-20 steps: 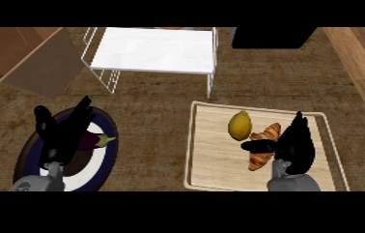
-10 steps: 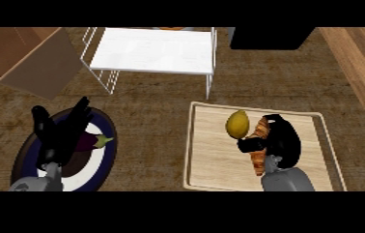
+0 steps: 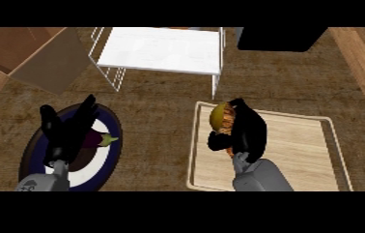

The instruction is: Pick the croissant from the tray and place it in the tiered shelf

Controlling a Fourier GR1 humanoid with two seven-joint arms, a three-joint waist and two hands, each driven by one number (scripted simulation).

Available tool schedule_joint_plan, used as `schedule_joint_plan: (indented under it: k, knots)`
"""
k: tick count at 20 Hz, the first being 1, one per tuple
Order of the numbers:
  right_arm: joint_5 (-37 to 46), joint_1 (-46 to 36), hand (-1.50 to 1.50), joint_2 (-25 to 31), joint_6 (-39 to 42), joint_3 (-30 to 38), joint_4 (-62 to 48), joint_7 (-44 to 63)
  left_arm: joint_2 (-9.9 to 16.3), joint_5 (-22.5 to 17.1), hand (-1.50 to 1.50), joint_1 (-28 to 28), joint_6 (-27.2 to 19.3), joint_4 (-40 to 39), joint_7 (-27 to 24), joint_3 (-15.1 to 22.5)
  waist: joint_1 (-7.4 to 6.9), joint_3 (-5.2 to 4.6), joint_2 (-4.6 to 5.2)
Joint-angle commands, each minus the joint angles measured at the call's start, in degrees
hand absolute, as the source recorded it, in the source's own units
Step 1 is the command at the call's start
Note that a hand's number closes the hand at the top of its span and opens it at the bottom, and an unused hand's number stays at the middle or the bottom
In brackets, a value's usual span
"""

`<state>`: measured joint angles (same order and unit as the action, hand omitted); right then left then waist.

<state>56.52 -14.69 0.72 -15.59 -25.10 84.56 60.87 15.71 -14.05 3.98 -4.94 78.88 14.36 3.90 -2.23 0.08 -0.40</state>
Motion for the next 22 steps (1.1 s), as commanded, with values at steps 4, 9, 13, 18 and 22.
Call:
schedule_joint_plan:
  k: [4,9,13,18,22]
  knots:
    - [-10.7,-17.4,1.50,-0.7,1.8,-19.4,-1.9,-0.7,-0.9,1.2,0.00,3.5,1.2,-1.6,2.2,2.9,-6.59,-0.10,1.63]
    - [-11.9,-32.9,1.50,-0.7,-1.6,-24.5,0.1,10.0,-1.1,1.1,0.00,2.9,0.6,-2.3,3.4,2.5,-4.11,-0.24,0.44]
    - [-10.8,-42.0,1.50,-0.7,-0.9,-21.7,1.0,17.0,-0.4,1.1,0.00,1.2,1.0,-2.4,2.2,1.7,-3.43,-0.36,-0.12]
    - [-13.0,-52.6,1.50,-0.7,1.6,-18.0,-0.2,22.2,-1.3,0.5,0.00,2.9,-0.3,-3.7,3.3,0.5,-1.61,-0.36,-0.16]
    - [-14.2,-62.0,1.50,-0.7,3.5,-12.2,-6.1,22.4,-1.2,0.6,0.00,2.0,-0.2,-2.4,3.7,0.8,-1.43,-0.34,-0.06]
